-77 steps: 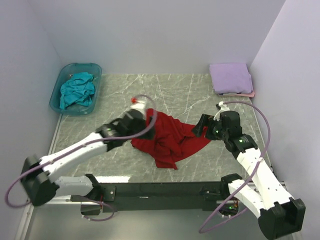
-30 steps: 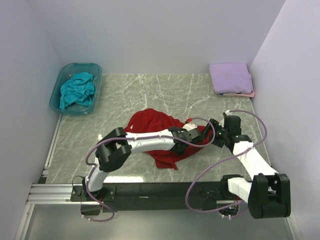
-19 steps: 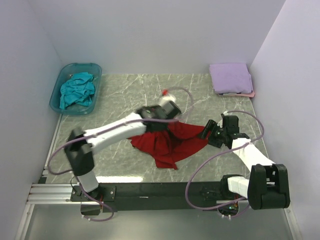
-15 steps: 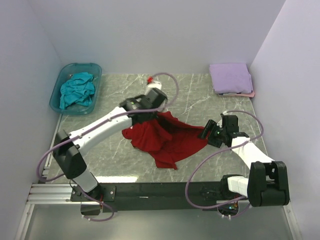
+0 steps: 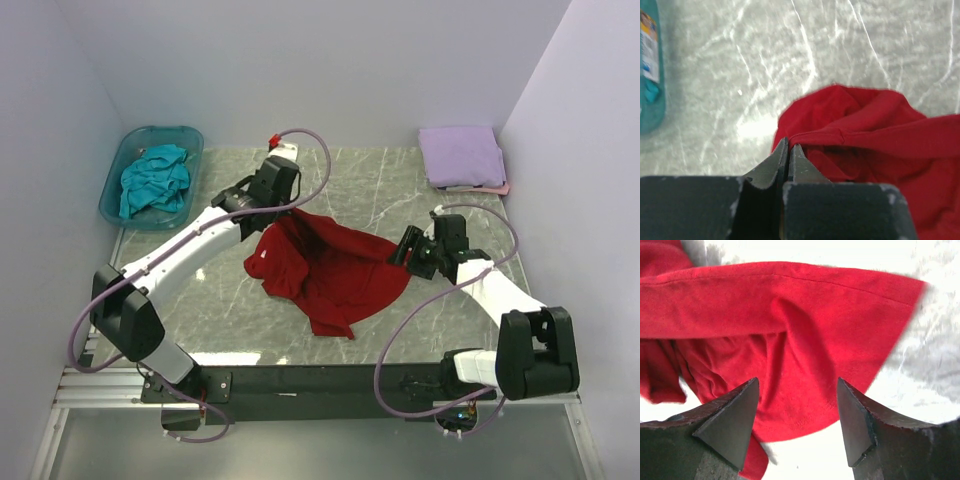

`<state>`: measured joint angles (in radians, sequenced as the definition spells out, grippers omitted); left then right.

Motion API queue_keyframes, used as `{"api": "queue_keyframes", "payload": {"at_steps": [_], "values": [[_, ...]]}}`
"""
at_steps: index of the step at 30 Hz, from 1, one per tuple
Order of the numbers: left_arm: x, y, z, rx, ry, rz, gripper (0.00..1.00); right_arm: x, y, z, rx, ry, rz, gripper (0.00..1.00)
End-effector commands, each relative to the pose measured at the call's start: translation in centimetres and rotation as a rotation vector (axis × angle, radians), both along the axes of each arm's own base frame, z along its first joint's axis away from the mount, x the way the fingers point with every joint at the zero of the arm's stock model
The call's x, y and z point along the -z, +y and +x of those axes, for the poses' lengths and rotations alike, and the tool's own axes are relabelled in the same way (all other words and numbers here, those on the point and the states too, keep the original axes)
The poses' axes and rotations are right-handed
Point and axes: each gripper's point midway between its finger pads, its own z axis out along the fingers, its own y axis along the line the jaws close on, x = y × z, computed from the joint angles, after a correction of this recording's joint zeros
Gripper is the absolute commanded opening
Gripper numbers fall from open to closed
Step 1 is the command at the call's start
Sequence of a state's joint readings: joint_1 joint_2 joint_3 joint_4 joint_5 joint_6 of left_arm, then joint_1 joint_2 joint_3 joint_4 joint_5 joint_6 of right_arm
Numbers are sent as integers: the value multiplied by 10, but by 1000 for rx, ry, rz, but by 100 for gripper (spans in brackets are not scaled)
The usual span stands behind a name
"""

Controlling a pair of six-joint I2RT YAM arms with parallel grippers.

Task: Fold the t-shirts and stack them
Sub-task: Flatten the tshirt out

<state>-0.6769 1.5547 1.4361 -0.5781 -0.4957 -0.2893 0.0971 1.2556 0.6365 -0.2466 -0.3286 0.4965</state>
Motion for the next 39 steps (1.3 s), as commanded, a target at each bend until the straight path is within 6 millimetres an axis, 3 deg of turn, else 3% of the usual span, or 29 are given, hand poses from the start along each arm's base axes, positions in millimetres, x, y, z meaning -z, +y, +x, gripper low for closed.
{"api": "queue_keyframes", "payload": {"at_steps": [1, 7, 8, 9, 10, 11, 12, 13, 15, 16, 19, 20, 22, 23, 25, 27, 28, 29, 31, 32, 34, 36, 37, 38, 39], "values": [[-34, 5, 28, 14, -133, -7, 1, -12, -1, 24, 3, -62, -31, 70], [-49, -11, 58, 117, -218, 7, 1, -16, -1, 32, 4, -82, -46, 70], [-44, -15, 65, 133, -223, 15, 1, -16, -2, 32, 7, -84, -52, 70], [-55, -19, 76, 137, -272, 12, 1, -13, -2, 31, 11, -84, -55, 70], [-55, -14, 86, 133, -287, 54, 1, -13, -1, 31, 9, -84, -54, 70], [-41, -12, 101, 108, -280, 92, 1, -12, -2, 31, 13, -84, -56, 70], [-53, -8, 116, 73, -318, 105, 1, -11, -2, 29, 10, -81, -57, 70], [-52, 11, 132, -1, -319, 130, 2, -11, -3, 29, 11, -82, -60, 70], [-50, 22, 163, -94, -320, 132, 10, -10, -3, 25, 7, -83, -73, 70], [-47, 40, 172, -162, -305, 155, 13, -11, -3, 25, 8, -87, -78, 70], [-42, 57, 188, -263, -292, 113, 56, -13, 1, 23, -3, -92, -79, 70], [-41, 59, 186, -274, -283, 98, 76, -11, 2, 22, -6, -86, -79, 70], [-35, 61, 176, -293, -260, 54, 88, -12, 7, 20, -29, -84, -79, 70], [-28, 63, 163, -279, -231, 41, 94, -11, 9, 18, -40, -76, -79, 70], [-18, 63, 145, -277, -189, -11, 97, -9, 16, 15, -71, -62, -81, 70], [2, 62, 113, -246, -103, -59, 99, -5, 23, 10, -108, -42, -83, 70], [-4, 64, 98, -243, -94, -92, 100, -6, 28, 7, -130, -35, -68, 70], [24, 67, 77, -233, -4, -81, 100, -4, 31, 3, -147, -12, -66, 70], [29, 66, 50, -233, 42, -161, 100, -2, 40, -4, -187, 13, -61, 70], [55, 70, 29, -237, 118, -151, 99, 1, 41, -9, -192, 39, -65, 70], [72, 74, -1, -258, 177, -203, 99, 5, 47, -17, -219, 65, -70, 70], [81, 76, -20, -288, 215, -246, 99, 8, 51, -23, -227, 96, -72, 70], [76, 79, -28, -297, 201, -272, 100, 10, 52, -24, -230, 105, -71, 70], [90, 82, -41, -318, 231, -284, 99, 13, 55, -29, -242, 123, -69, 70], [91, 84, -43, -334, 215, -301, 99, 15, 56, -30, -244, 132, -68, 71]]}}
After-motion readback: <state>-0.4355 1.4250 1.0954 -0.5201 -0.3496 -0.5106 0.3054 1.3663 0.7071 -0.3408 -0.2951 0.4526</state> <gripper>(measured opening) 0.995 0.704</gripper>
